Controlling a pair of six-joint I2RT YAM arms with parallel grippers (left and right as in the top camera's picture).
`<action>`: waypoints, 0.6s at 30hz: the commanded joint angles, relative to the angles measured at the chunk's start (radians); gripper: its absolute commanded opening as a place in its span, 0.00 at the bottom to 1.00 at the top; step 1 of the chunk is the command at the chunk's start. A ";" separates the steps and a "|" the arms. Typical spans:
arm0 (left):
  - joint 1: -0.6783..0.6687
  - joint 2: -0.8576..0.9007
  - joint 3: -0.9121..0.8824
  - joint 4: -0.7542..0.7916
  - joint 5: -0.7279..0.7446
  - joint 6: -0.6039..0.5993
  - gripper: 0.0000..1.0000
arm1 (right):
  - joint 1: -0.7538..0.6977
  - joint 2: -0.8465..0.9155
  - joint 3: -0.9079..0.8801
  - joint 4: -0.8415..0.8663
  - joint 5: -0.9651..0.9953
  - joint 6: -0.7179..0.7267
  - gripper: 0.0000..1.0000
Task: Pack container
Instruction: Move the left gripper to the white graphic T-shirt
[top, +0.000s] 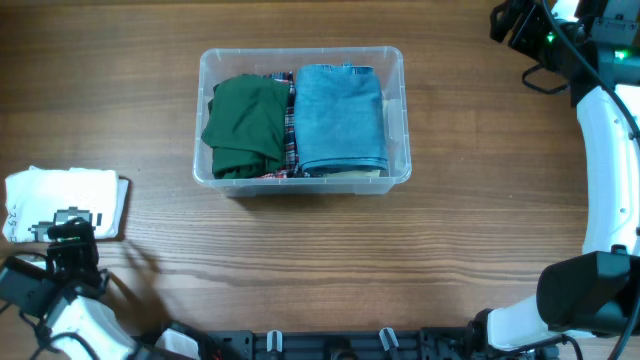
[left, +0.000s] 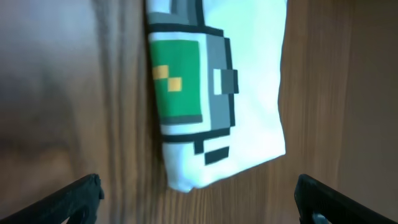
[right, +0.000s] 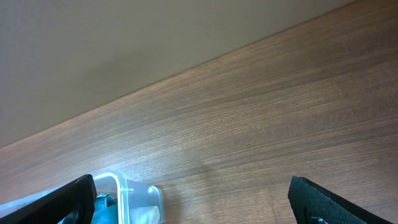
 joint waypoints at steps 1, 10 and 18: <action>0.010 0.099 -0.006 0.084 0.098 0.034 0.99 | 0.002 0.011 -0.006 0.003 0.007 0.006 1.00; 0.156 0.214 -0.006 0.180 0.222 0.087 1.00 | 0.002 0.011 -0.006 0.002 0.007 0.007 1.00; 0.197 0.381 -0.006 0.322 0.317 0.109 1.00 | 0.002 0.011 -0.006 0.002 0.007 0.006 1.00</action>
